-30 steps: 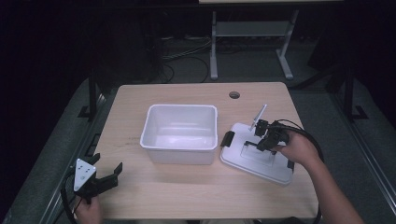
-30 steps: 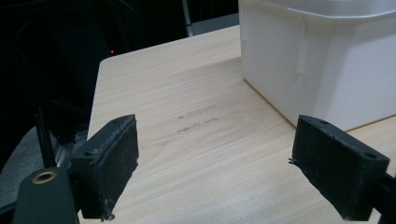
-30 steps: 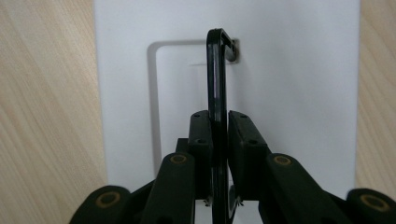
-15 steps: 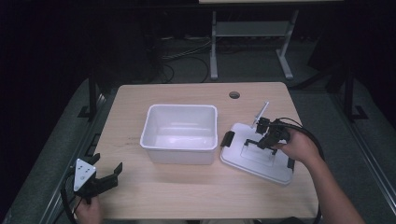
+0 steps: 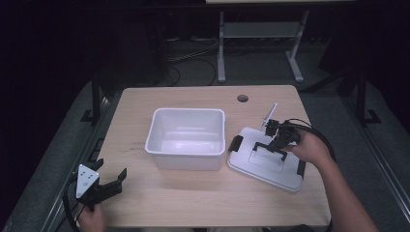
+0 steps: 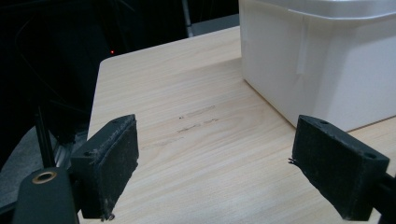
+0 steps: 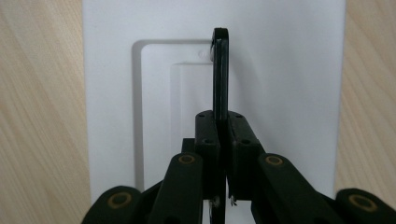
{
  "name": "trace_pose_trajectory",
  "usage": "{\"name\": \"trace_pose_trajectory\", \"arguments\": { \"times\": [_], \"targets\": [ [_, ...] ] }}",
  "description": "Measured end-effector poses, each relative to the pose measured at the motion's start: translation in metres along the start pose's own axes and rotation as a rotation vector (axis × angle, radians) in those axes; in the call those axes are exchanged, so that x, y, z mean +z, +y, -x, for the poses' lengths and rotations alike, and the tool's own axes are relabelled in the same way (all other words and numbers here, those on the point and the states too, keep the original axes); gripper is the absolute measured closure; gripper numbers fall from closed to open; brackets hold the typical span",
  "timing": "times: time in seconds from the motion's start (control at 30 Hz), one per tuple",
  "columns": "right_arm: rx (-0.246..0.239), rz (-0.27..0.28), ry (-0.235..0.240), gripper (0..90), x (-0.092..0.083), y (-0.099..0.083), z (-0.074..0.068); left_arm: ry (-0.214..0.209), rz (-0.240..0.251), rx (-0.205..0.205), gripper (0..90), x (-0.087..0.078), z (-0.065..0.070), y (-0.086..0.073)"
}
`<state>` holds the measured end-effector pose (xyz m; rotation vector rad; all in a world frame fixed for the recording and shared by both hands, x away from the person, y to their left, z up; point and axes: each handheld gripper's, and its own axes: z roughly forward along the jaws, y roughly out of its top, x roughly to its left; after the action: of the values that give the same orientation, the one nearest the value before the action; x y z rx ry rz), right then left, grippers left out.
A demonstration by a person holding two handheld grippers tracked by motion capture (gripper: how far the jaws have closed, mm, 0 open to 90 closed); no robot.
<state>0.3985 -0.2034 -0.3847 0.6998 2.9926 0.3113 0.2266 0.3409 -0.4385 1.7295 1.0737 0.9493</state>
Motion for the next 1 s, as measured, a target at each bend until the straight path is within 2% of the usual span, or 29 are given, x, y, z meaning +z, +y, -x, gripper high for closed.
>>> {"name": "trace_pose_trajectory", "arguments": {
  "times": [0.3, 0.53, 0.7, 1.0],
  "targets": [
    [-0.014, -0.002, 0.019, 84.8, -0.002, -0.002, 0.001, 0.001, -0.001, 0.001, 14.0, 0.0, 0.0, 0.0],
    [-0.022, 0.03, 0.026, 84.8, -0.01, -0.007, 0.0, 0.0, -0.001, 0.001, 14.0, 0.0, 0.001, 0.0],
    [-0.041, 0.008, 0.01, 84.9, -0.017, -0.007, -0.002, 0.001, -0.002, 0.002, 14.0, 0.0, 0.001, 0.0],
    [-0.052, 0.034, -0.006, 84.8, -0.037, -0.008, -0.005, 0.001, -0.001, 0.002, 14.0, 0.0, 0.001, 0.0]
  ]
}}
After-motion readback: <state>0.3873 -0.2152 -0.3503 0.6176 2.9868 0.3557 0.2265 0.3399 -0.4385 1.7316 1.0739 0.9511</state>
